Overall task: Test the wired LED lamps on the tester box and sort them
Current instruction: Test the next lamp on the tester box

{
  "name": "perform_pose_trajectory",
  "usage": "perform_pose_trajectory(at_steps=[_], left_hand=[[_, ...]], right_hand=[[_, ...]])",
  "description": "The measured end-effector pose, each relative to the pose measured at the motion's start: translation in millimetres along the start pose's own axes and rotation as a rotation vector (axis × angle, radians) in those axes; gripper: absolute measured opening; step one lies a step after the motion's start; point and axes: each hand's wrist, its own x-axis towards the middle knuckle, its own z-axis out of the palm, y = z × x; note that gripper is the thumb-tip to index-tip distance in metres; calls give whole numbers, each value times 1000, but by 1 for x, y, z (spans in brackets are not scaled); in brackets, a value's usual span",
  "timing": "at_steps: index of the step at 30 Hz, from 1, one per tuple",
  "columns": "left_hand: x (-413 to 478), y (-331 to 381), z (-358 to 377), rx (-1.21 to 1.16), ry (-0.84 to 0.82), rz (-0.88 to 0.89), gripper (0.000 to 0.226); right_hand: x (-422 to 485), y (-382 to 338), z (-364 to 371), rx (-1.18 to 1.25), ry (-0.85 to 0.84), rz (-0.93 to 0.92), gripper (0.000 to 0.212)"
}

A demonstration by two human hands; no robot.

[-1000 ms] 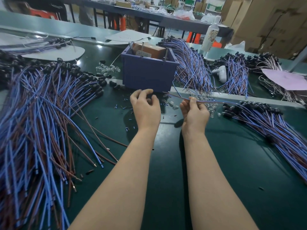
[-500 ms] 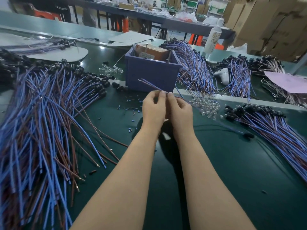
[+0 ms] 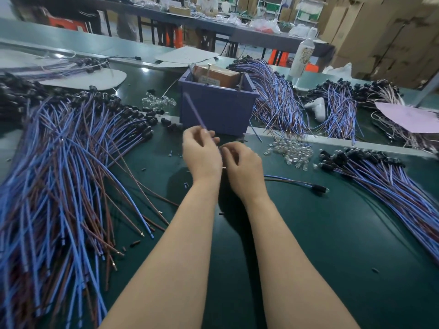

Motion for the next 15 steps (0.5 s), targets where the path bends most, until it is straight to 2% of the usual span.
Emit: perform_pose_trajectory(at_steps=[2, 5, 8, 11, 15], left_hand=[[-7, -2, 4, 127, -116, 56, 13], [-9, -4, 4, 234, -178, 98, 17], [-4, -5, 1, 202, -142, 70, 15], [-2, -3, -1, 126, -44, 79, 11], [0, -4, -2, 17, -43, 15, 11]], right_hand=[[2, -1, 1, 70, 45, 66, 20], [4, 0, 1, 114, 13, 129, 21], [3, -1, 1, 112, -57, 104, 13], [2, -1, 4, 6, -91, 44, 15], [2, 0, 3, -17, 27, 11, 20]])
